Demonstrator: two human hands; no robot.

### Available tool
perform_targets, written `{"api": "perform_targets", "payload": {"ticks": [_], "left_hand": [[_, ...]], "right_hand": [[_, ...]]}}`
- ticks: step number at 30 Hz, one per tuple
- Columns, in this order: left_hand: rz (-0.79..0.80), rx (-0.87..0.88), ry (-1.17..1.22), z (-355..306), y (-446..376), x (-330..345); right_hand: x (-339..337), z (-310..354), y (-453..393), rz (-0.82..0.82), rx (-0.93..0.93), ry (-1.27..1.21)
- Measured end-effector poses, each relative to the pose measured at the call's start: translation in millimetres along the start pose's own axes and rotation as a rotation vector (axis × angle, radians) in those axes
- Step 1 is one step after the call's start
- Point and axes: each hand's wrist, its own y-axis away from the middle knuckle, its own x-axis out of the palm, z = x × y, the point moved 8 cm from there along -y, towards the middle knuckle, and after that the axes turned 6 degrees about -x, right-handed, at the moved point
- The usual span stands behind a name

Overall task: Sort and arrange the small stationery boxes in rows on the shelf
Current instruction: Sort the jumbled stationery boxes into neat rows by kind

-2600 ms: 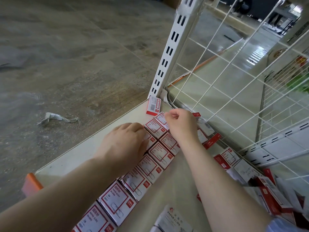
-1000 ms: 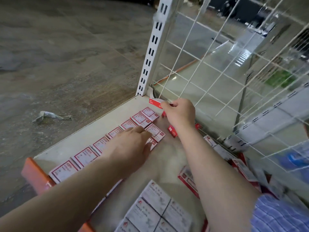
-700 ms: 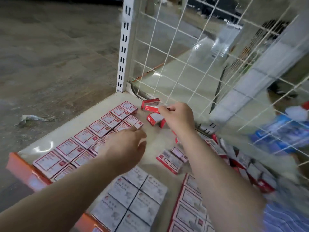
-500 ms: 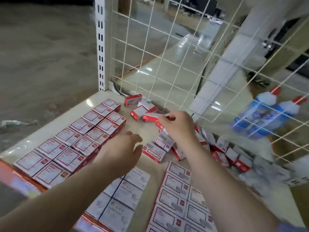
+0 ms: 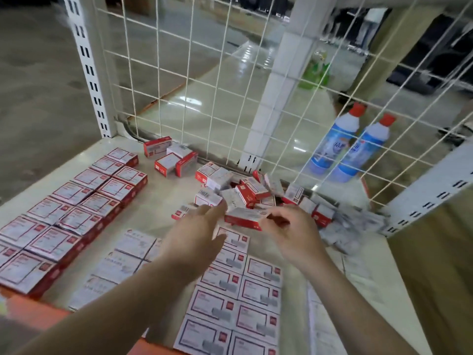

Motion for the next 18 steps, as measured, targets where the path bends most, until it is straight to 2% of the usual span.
{"api": "perform_targets", "payload": {"ticks": [3,8,12,15,18], "left_hand": [[0.015,0.077,-0.039,-14.9,8.2,8.0],[0.019,0.198,-0.016,-22.3,14.4,17.0],[0.045,0.285,-0.003,-33.4,18.2,18.9],[0.051,0.265,-0.002,-35.6,18.6,21.5],[0.071,0.149,0.057,-31.3,15.1,23.0]], "right_hand": [[1.8,-9.9,17.0,0.029,0.008,0.006],[-4.0,-19.3,37.6,0.033,0.047,-0.118],[-5.5,-40.1,51.6,0.036,0.238,-0.255],[-6.4,-48.9,61.9,0.019,0.307,-0.313],[-8.6,-45.9,63.7,0.027,0.222,-0.294]]}}
